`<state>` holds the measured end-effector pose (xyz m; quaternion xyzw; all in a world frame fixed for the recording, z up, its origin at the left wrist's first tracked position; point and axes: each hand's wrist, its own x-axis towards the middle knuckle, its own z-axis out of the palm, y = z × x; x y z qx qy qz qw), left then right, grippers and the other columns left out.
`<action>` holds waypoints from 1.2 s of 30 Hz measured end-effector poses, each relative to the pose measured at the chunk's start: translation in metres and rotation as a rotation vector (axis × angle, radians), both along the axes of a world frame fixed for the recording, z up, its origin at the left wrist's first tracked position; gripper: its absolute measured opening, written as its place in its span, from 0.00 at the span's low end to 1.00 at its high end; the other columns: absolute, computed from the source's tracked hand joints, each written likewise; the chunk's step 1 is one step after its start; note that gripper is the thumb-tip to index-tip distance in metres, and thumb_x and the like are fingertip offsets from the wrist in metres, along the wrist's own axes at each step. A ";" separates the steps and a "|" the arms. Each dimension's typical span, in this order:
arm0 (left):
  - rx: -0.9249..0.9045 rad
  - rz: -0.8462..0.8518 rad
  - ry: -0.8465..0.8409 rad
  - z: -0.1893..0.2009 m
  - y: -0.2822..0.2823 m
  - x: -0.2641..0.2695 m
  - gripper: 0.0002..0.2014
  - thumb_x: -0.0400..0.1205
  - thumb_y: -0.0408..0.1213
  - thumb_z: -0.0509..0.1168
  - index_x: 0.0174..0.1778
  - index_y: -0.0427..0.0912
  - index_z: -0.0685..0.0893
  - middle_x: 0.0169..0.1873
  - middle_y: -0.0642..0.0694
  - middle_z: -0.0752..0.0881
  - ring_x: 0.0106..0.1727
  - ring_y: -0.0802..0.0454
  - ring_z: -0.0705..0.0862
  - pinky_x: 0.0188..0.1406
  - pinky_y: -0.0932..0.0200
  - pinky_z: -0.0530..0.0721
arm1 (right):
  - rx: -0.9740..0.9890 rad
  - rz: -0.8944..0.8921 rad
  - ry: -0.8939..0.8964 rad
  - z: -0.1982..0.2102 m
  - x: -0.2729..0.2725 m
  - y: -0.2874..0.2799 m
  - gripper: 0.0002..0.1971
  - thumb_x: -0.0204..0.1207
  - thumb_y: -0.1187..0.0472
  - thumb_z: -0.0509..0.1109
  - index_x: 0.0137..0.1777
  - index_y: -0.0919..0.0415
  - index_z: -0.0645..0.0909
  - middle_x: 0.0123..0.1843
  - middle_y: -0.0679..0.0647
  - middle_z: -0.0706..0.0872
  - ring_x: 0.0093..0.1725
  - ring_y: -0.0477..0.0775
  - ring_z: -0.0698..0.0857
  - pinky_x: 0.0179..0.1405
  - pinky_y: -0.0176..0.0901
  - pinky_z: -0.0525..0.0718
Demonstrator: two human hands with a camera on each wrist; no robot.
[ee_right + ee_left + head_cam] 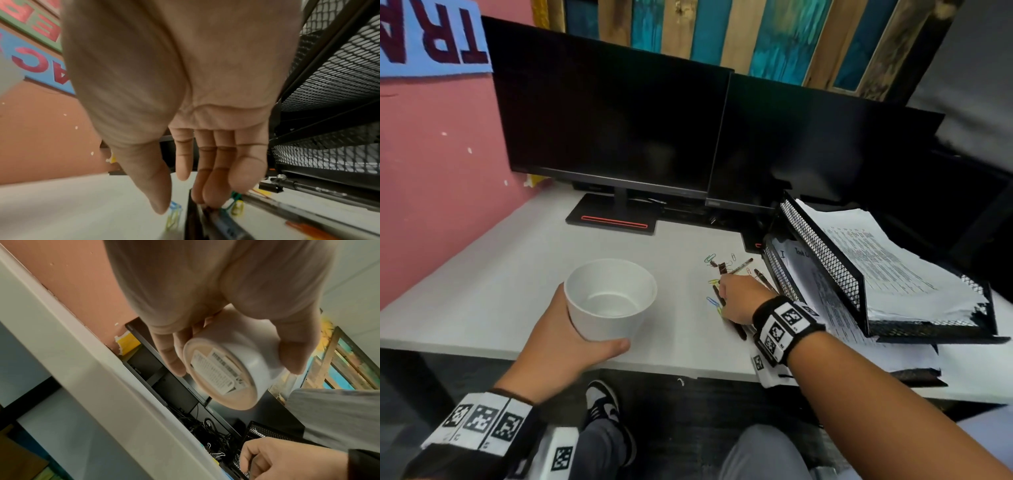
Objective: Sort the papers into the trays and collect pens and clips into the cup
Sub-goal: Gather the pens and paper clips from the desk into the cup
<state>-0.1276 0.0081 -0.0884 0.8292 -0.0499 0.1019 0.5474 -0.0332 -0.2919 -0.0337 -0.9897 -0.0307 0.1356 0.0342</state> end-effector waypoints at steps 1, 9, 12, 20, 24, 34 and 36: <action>0.002 0.001 -0.003 -0.001 0.001 0.000 0.52 0.57 0.46 0.91 0.77 0.57 0.74 0.67 0.58 0.85 0.67 0.60 0.83 0.56 0.64 0.79 | -0.013 0.002 -0.003 -0.004 0.001 0.001 0.15 0.82 0.68 0.66 0.68 0.61 0.77 0.63 0.60 0.86 0.60 0.61 0.86 0.57 0.52 0.89; -0.012 -0.001 -0.013 -0.003 0.005 -0.003 0.52 0.53 0.56 0.86 0.76 0.58 0.74 0.67 0.58 0.85 0.67 0.60 0.85 0.60 0.55 0.83 | 0.078 -0.092 -0.063 -0.012 0.007 0.006 0.15 0.79 0.70 0.65 0.66 0.62 0.76 0.62 0.62 0.85 0.55 0.61 0.86 0.51 0.50 0.86; -0.019 -0.003 -0.012 -0.003 0.004 -0.005 0.52 0.54 0.53 0.88 0.76 0.58 0.74 0.67 0.58 0.85 0.67 0.60 0.84 0.59 0.57 0.82 | 0.142 -0.134 -0.058 -0.010 0.008 0.002 0.17 0.79 0.64 0.72 0.66 0.60 0.77 0.63 0.59 0.84 0.60 0.62 0.86 0.55 0.50 0.87; -0.029 0.005 0.001 -0.003 0.001 -0.004 0.49 0.62 0.36 0.91 0.76 0.57 0.73 0.66 0.60 0.84 0.65 0.64 0.83 0.54 0.66 0.79 | 0.378 -0.283 -0.068 0.014 0.009 -0.027 0.06 0.85 0.64 0.67 0.56 0.63 0.85 0.42 0.61 0.93 0.32 0.55 0.87 0.36 0.46 0.88; -0.038 -0.012 0.006 -0.002 -0.004 -0.001 0.50 0.61 0.38 0.91 0.77 0.57 0.72 0.67 0.59 0.83 0.66 0.63 0.82 0.55 0.65 0.79 | 0.105 -0.193 -0.013 0.001 0.003 -0.036 0.09 0.86 0.60 0.66 0.60 0.63 0.84 0.55 0.59 0.90 0.50 0.58 0.89 0.46 0.46 0.89; -0.012 -0.049 0.017 -0.002 -0.011 -0.003 0.51 0.61 0.39 0.91 0.78 0.58 0.71 0.68 0.61 0.83 0.67 0.62 0.82 0.57 0.64 0.80 | 0.310 -0.165 0.121 0.014 -0.010 -0.027 0.07 0.83 0.56 0.69 0.46 0.59 0.79 0.37 0.52 0.77 0.30 0.49 0.75 0.27 0.39 0.76; -0.010 -0.057 0.021 -0.003 -0.012 -0.002 0.51 0.61 0.40 0.91 0.78 0.58 0.71 0.68 0.61 0.83 0.67 0.61 0.83 0.57 0.64 0.80 | 0.772 -0.249 0.078 0.039 -0.017 -0.014 0.07 0.80 0.56 0.68 0.49 0.61 0.79 0.38 0.54 0.77 0.30 0.49 0.72 0.28 0.42 0.72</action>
